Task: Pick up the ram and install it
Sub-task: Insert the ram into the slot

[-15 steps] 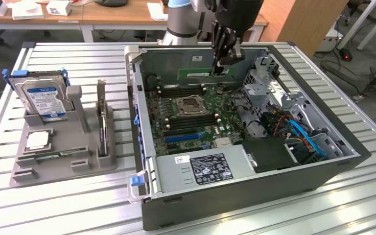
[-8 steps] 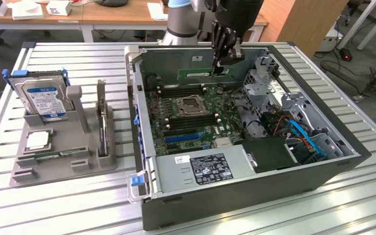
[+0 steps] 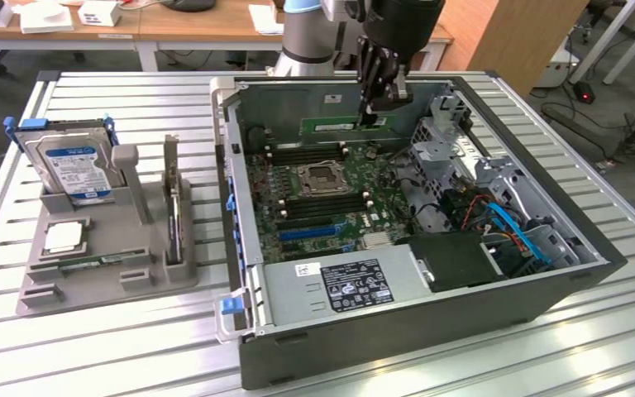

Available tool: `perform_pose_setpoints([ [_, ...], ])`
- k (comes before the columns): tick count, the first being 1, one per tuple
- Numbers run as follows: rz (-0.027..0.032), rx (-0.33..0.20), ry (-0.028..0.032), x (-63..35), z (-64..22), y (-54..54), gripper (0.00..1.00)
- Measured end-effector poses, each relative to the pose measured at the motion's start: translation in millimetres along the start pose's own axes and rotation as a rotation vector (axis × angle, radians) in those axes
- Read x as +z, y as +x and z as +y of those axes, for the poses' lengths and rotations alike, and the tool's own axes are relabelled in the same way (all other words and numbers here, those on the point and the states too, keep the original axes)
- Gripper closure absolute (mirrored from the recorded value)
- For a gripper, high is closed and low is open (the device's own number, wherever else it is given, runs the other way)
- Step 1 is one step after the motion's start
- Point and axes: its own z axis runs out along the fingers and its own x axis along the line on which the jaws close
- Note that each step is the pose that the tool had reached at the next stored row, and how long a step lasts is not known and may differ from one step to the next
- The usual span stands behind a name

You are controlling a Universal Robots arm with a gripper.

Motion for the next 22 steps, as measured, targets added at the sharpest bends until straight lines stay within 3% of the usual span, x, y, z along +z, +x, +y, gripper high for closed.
perform_pose_setpoints([
  [10,0.0004,0.000,0.0000,14.6,-0.1,1.2,0.89],
  [22,0.0046,0.000,0.0000,24.3,-0.2,1.9,0.89],
])
